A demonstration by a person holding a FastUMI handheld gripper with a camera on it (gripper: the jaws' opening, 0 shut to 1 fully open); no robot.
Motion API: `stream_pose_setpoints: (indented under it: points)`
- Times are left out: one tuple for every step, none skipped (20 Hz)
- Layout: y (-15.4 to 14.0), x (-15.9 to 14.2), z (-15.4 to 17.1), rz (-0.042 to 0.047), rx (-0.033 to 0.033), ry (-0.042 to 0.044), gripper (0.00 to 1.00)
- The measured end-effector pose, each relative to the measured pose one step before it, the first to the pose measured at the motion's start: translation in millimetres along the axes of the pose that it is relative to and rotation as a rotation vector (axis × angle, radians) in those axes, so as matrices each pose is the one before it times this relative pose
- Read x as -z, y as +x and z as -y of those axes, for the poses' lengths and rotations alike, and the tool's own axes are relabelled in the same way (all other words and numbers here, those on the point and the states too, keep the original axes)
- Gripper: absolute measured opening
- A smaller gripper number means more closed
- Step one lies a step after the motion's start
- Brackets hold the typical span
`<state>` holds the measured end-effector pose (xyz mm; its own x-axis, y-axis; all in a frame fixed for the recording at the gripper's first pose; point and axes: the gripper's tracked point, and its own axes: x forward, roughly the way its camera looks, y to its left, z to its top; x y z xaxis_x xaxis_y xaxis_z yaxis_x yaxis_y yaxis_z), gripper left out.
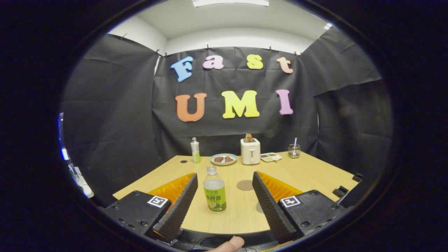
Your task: Take the bottle from table, then pour the juice into the cup, finally place the bottle on the coaster
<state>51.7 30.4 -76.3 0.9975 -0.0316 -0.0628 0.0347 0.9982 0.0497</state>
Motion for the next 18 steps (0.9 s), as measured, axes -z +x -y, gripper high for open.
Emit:
stream_pose_setpoints:
  points:
    - [5.88,7.27,1.26,-0.00472,0.00859,0.00106,1.00]
    - [5.86,6.86,1.86,-0.00905,0.01157,-0.00382,1.00]
    - [6.89,9.23,0.64,-0.01791,0.00801,-0.00687,1.00]
    - [7.48,7.87,-1.39,-0.01790,0.00217,-0.00684,1.00]
    - [7.62,7.11,-3.43,-0.01373,-0.00343,-0.00628,1.00]
    - [7.16,4.77,-2.97,-0.01055,-0.00383,-0.00807,1.00]
    - [6.86,5.86,-1.92,-0.01017,0.00040,-0.00888,1.00]
    - [7.30,3.82,-0.19,-0.00768,0.00682,-0.01230,1.00]
    - [7.13,3.84,1.13,-0.00523,0.01508,-0.01685,1.00]
    - [5.67,1.51,-0.23,0.00177,0.01233,-0.01347,1.00]
    - [5.31,0.25,-1.72,0.00487,0.00340,-0.00591,1.00]
    - [4.63,0.49,-2.97,0.00759,-0.00304,0.00197,1.00]
    - [5.07,1.02,-3.52,0.00913,-0.00641,0.00623,1.00]
    - [4.97,0.98,-3.20,0.00497,-0.00907,0.00760,1.00]
    - [5.75,3.00,-3.20,-0.00032,-0.00780,0.01219,1.00]
    - [5.36,2.24,-2.67,-0.00242,-0.01036,0.01039,1.00]
    - [5.79,3.13,-2.94,-0.00760,-0.01017,0.00328,1.00]
    - [4.95,3.08,-1.50,-0.01340,0.00236,-0.00817,1.00]
